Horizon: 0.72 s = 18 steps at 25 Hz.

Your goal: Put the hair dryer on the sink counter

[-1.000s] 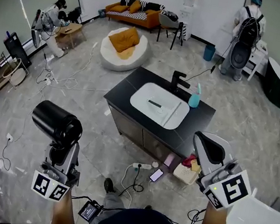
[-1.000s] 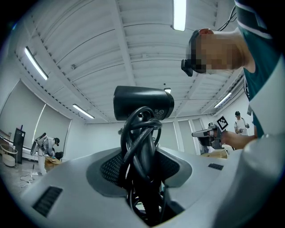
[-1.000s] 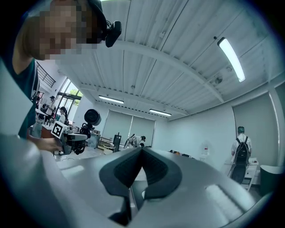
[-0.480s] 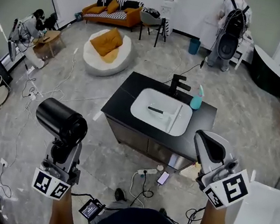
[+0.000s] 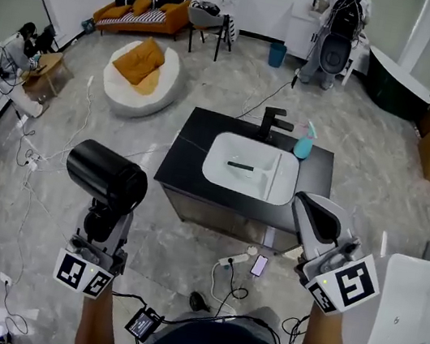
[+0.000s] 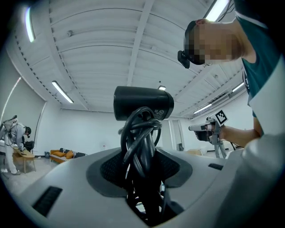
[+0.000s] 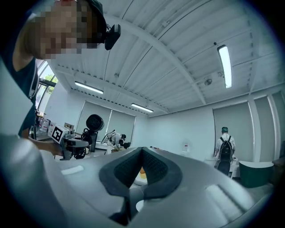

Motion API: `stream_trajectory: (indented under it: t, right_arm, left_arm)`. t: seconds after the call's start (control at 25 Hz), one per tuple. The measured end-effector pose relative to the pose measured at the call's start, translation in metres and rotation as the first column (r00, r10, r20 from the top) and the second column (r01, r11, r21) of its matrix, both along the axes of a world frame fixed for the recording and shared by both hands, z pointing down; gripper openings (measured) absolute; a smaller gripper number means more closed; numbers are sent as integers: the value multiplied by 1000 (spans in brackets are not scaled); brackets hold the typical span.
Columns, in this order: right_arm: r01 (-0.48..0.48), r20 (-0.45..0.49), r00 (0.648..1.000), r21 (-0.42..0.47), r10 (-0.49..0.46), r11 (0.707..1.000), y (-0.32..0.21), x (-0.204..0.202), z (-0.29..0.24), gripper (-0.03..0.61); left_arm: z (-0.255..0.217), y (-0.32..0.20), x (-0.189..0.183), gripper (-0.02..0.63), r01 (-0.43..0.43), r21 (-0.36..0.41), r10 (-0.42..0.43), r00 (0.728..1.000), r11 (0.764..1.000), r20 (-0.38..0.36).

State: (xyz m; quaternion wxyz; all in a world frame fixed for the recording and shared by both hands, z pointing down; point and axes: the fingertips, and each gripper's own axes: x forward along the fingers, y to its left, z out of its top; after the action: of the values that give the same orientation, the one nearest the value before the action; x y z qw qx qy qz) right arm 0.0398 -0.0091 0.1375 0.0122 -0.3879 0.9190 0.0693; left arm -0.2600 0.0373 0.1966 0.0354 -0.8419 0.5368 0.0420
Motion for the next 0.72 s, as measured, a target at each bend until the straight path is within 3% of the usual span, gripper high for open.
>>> stream_trajectory:
  t: [0.24, 0.72]
  right_arm:
    - [-22, 8, 1000, -4, 22, 1000, -31, -31, 17, 8]
    - [-5, -16, 1000, -47, 4, 999, -93, -53, 71, 9]
  left_arm:
    - [20, -39, -16, 183, -21, -23, 22, 999, 1000, 37]
    - [68, -92, -14, 183, 27, -57, -21, 994, 998, 104]
